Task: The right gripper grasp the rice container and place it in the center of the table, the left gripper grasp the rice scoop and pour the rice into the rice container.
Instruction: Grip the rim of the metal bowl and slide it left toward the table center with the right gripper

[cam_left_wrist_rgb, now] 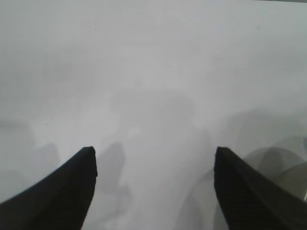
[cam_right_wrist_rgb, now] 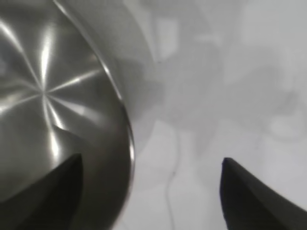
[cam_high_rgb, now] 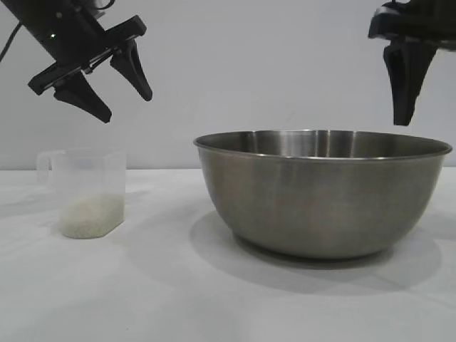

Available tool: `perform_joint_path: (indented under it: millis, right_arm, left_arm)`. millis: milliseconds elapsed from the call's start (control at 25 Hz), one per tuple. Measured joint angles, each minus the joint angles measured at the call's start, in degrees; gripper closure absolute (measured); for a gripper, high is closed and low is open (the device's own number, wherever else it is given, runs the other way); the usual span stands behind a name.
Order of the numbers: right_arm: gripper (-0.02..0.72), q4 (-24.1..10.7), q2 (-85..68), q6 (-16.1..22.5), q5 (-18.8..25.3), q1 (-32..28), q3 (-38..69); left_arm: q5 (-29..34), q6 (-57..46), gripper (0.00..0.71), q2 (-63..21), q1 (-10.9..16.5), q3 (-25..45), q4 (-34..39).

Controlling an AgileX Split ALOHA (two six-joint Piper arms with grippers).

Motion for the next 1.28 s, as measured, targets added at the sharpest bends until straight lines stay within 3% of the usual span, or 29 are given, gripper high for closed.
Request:
perform_joint_path:
  millis: [200, 680, 1280]
  right_arm:
    - [0.280, 0.71, 3.16, -0.11, -2.42, 0.00, 0.00]
    - [0.703, 3.46, 3.95, -0.61, -5.03, 0.00, 0.00]
    - [0.703, 4.56, 4.59, -0.61, -2.37, 9.12, -4.83]
  left_arm:
    - [0.00, 0.00, 0.223, 0.00, 0.00, 0.00, 0.11]
    - [0.00, 0.00, 0.223, 0.00, 0.00, 0.00, 0.11]
    - [0.00, 0.00, 0.223, 0.00, 0.00, 0.00, 0.19]
